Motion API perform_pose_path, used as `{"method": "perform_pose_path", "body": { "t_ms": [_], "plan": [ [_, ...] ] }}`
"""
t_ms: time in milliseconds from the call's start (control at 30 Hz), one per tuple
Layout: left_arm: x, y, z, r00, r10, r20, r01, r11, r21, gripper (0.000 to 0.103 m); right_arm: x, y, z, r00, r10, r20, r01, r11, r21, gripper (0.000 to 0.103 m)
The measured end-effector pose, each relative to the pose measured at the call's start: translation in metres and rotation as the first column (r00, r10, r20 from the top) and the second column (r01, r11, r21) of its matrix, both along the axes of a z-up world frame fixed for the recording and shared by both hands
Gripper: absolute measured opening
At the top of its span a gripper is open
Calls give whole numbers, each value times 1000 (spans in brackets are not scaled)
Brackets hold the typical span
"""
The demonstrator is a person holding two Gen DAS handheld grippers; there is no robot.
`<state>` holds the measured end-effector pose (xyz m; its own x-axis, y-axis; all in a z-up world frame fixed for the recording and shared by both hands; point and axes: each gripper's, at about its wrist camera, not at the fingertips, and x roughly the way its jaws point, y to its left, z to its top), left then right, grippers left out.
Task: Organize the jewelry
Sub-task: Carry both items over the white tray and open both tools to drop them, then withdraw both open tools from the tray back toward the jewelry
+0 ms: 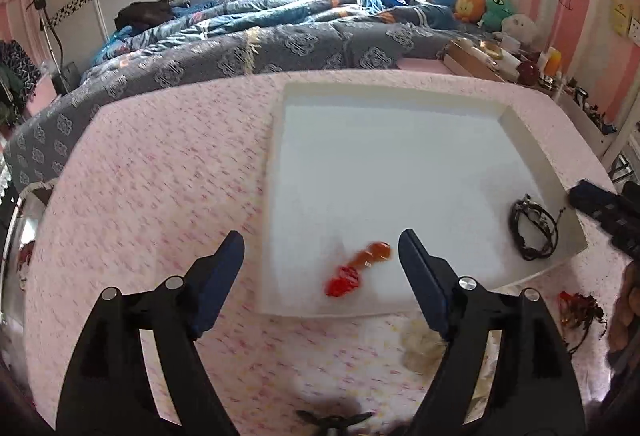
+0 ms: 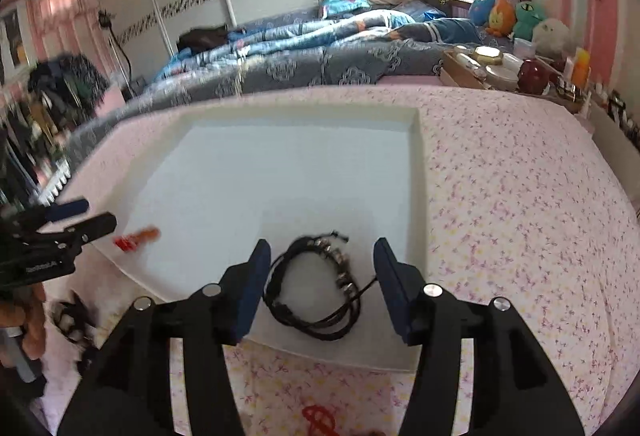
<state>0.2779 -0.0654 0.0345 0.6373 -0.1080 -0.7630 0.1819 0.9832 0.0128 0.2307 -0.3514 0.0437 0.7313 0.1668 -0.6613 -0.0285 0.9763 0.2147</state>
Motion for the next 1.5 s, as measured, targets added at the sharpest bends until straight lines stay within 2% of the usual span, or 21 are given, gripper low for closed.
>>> {"method": "perform_pose_path", "body": {
  "t_ms": [33,67,133,167,300,467,667,800,867,933,1067,1133,1233,1400,1500],
  "plan": [
    [2,1,-1,1000,2,6,-3,999,32,80,-2,-6,6,1000,-13,15,13,1000,-1,54],
    [6,1,-5,1000,-5,18,4,995,99,81,-2,-10,8,1000,-21,19,22,1000,-7,55],
    [14,1,-18,1000,-23,-2,23,981,190,81,-2,-17,8,999,-46,22,47,998,-40,56],
    [17,2,-23,999,-27,-21,31,979,201,81,-2,-19,6,998,-57,13,58,996,-65,56],
    [32,24,-42,995,39,-88,-20,978,207,80,9,-25,-9,996,-67,-57,59,990,-129,56],
    [28,47,-44,993,78,-94,-61,983,174,82,24,-23,-29,985,-96,-146,57,966,-253,56],
    [5,62,-45,991,102,-81,-89,985,146,87,36,-20,-33,983,-120,-139,72,948,-311,62],
    [-10,67,-43,993,112,-24,-108,986,131,86,31,-11,-28,990,-96,-101,62,952,-300,63],
    [-25,67,-30,994,103,35,-107,987,121,85,20,-14,-14,996,-74,-53,60,970,-235,63],
    [-39,72,-14,992,103,69,-108,991,79,86,6,-17,4,998,-55,-6,53,984,-171,63],
    [-93,89,13,982,108,157,-111,994,10,93,-42,-31,40,993,23,116,-22,1000,-3,63],
    [-119,94,18,973,121,199,-123,992,-3,94,-77,-39,54,982,13,188,-12,1000,-9,63],
    [-161,100,14,963,152,225,-140,988,-68,94,-124,-50,58,970,-8,243,8,1000,-3,63],
    [-216,77,-9,969,126,211,-101,987,-123,94,-176,-53,39,969,-20,246,24,1000,-17,63],
    [-233,53,-19,973,94,212,-78,994,-80,94,-193,-51,24,974,-17,227,29,998,-50,61]
  ]
}}
